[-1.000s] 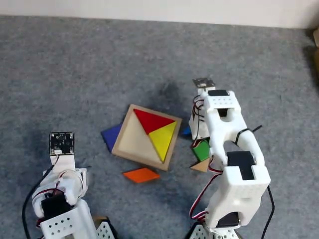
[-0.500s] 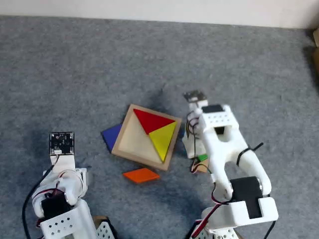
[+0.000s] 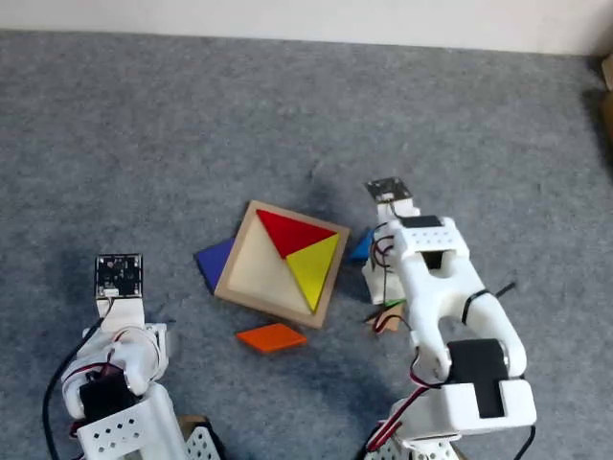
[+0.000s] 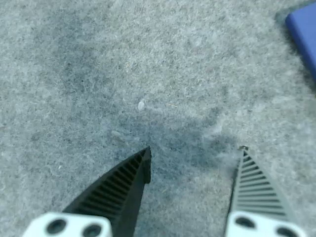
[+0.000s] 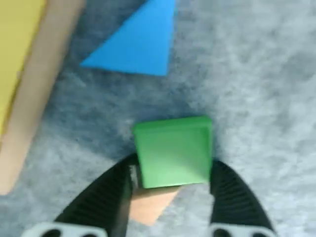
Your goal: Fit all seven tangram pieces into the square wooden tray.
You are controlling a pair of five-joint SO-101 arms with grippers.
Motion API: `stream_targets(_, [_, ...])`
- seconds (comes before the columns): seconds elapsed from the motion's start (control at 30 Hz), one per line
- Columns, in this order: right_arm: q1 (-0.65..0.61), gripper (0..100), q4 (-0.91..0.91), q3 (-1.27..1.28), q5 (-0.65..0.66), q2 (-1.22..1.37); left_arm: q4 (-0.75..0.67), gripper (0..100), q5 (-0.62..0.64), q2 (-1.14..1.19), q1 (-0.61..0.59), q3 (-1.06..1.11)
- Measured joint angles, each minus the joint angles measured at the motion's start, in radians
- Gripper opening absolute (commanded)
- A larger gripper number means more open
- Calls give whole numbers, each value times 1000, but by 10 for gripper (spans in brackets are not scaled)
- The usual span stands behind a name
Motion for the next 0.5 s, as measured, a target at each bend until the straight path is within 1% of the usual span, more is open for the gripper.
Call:
stream_targets(0.07, [3, 34, -6, 9, 28, -29, 0, 266, 0, 0, 0, 0])
stream_targets(0.33, [-6, 34, 18, 17, 52, -265, 0, 266, 0, 0, 0, 0])
stream_targets(0.43, [-71, 34, 23, 17, 41, -330, 0, 266, 0, 0, 0, 0])
stream_targets(0.5, [-110, 34, 26, 3, -14, -344, 0, 266, 0, 0, 0, 0])
